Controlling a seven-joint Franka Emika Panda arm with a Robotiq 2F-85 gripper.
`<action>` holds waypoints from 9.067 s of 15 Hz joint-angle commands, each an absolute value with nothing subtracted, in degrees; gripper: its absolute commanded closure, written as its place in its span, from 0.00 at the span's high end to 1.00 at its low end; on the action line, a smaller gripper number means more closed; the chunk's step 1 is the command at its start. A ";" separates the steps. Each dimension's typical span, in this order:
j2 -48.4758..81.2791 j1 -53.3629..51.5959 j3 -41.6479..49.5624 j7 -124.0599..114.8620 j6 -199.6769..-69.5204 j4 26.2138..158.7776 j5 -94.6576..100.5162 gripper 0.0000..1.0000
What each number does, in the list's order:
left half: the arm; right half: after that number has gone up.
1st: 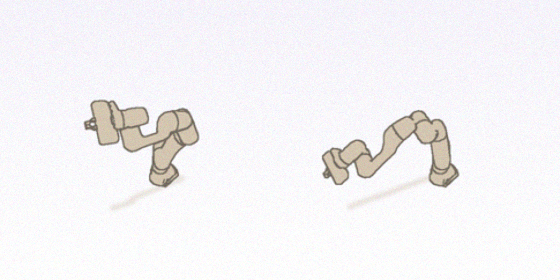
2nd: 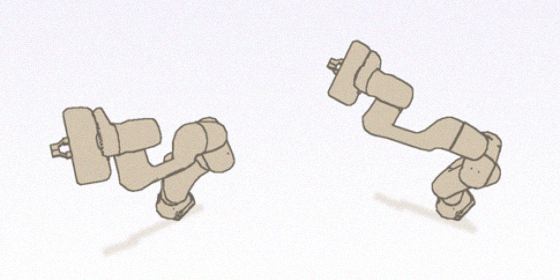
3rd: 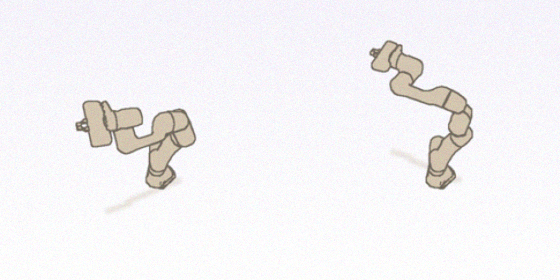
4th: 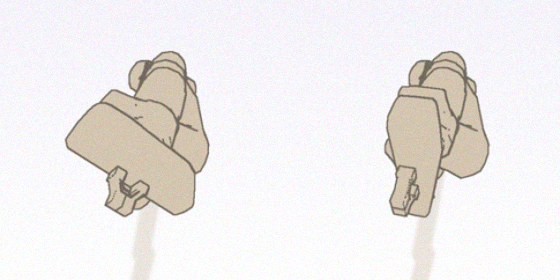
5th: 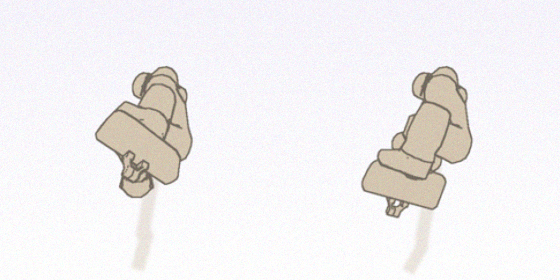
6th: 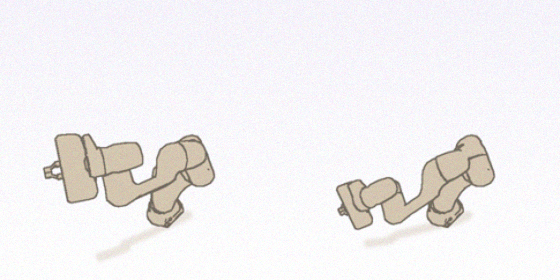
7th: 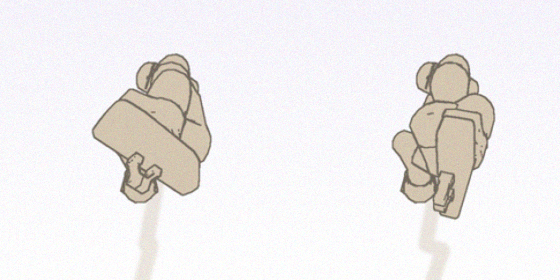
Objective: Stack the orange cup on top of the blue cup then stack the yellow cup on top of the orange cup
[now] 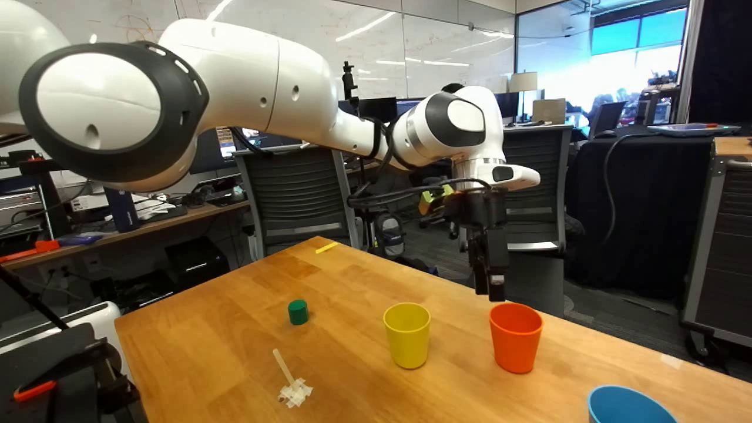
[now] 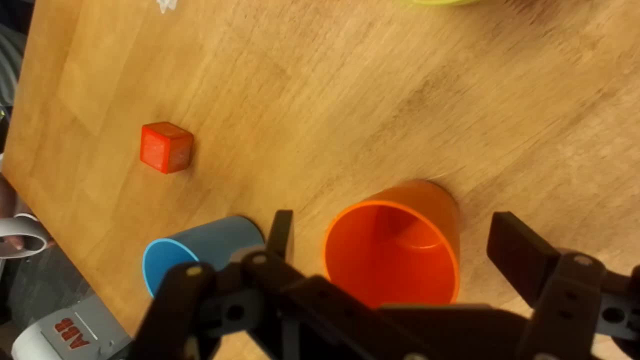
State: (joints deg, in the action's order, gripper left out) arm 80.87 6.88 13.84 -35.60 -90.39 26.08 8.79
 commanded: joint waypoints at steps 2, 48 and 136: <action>82.64 6.62 14.79 -39.08 -90.59 24.27 9.82 1.00; 85.39 5.40 14.81 -44.12 -100.81 26.73 11.69 1.00; 85.01 11.54 15.22 -40.87 -110.84 25.08 10.98 0.01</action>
State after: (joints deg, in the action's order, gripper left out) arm 85.02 10.00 15.82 -44.26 -113.21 26.12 11.99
